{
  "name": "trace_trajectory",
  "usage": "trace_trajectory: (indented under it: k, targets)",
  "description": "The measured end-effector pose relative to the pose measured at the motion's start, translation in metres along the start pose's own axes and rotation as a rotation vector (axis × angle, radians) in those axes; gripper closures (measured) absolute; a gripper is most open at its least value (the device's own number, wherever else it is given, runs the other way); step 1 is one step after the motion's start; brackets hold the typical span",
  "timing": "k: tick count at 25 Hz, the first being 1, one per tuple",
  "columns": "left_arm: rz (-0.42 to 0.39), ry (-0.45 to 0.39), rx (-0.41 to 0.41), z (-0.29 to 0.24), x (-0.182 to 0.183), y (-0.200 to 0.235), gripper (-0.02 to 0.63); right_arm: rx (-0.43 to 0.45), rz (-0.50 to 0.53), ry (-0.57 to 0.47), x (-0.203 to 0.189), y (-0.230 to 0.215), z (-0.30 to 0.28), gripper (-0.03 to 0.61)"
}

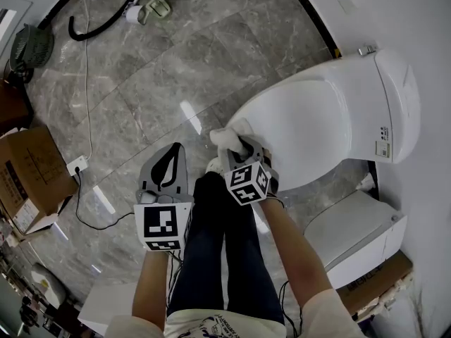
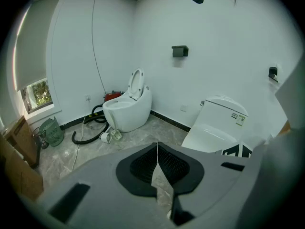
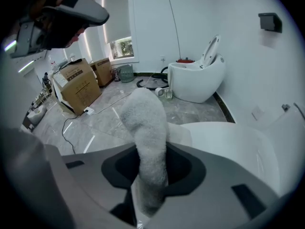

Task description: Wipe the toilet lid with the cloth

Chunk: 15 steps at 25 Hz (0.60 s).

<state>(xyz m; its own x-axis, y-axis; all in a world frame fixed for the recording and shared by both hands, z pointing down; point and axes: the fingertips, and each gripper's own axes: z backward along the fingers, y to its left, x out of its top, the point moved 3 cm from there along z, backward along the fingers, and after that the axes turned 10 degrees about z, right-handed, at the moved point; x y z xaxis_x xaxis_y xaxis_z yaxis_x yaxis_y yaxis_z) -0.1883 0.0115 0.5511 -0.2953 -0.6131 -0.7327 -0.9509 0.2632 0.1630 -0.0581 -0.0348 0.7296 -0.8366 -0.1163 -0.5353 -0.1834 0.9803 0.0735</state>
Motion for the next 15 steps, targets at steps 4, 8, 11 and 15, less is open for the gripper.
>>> trace_trajectory:
  k: [4, 8, 11, 15]
  targets:
    - [-0.004, 0.0, -0.007, 0.0, 0.0, -0.002, 0.603, 0.046, 0.049, 0.004, -0.005, 0.024, 0.003, 0.463]
    - [-0.009, -0.001, -0.013, 0.002, -0.001, -0.006, 0.603, 0.083, 0.077, 0.003, -0.011, 0.04, 0.008, 0.463]
    - [-0.011, -0.002, -0.012, 0.002, -0.001, -0.007, 0.603, 0.106, 0.085, 0.002, -0.016, 0.047, 0.011, 0.463]
    - [-0.015, -0.002, -0.011, 0.003, -0.001, -0.008, 0.603, 0.138, 0.116, 0.003, -0.022, 0.053, 0.016, 0.463]
